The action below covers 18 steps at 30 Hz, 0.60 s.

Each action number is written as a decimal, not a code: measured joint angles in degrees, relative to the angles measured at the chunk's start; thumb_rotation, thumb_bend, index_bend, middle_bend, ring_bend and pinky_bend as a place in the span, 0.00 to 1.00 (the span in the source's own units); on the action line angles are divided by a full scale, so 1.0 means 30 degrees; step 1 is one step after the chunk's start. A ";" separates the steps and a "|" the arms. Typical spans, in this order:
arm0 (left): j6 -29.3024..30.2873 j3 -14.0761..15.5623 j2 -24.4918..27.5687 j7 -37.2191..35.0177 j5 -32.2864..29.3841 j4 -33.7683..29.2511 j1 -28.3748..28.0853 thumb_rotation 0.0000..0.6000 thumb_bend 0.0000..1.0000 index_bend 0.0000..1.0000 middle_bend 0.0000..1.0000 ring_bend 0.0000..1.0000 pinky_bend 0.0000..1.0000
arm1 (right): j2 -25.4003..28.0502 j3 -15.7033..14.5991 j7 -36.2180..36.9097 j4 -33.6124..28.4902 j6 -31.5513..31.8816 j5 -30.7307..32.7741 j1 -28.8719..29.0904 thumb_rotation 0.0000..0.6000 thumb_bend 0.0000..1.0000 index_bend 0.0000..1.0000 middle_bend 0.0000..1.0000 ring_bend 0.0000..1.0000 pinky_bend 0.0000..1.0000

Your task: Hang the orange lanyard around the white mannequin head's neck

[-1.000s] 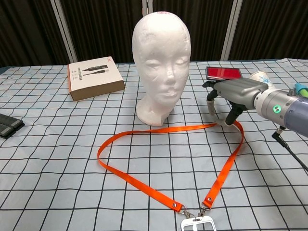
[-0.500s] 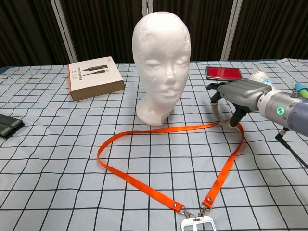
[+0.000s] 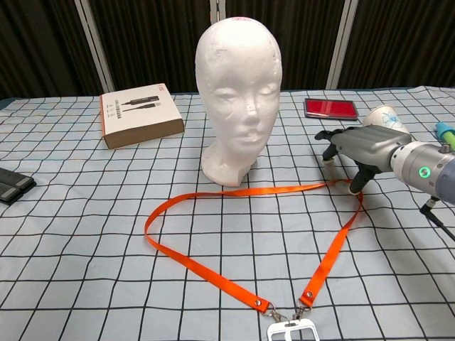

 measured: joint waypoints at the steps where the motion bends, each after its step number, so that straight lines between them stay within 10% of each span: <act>1: -0.0017 0.0006 -0.0005 0.0001 -0.0006 0.0007 -0.0004 1.00 0.00 0.00 0.00 0.00 0.00 | -0.0006 -0.0005 0.0078 0.0024 0.0009 -0.0015 -0.0018 1.00 0.40 0.62 0.02 0.00 0.00; 18: -0.1409 -0.0201 -0.0067 -0.0538 0.0345 -0.0936 -0.1175 1.00 0.03 0.13 0.00 0.00 0.00 | 0.1175 0.0365 0.2059 -0.2088 0.0240 -0.0070 -0.0599 1.00 0.44 0.75 0.09 0.00 0.00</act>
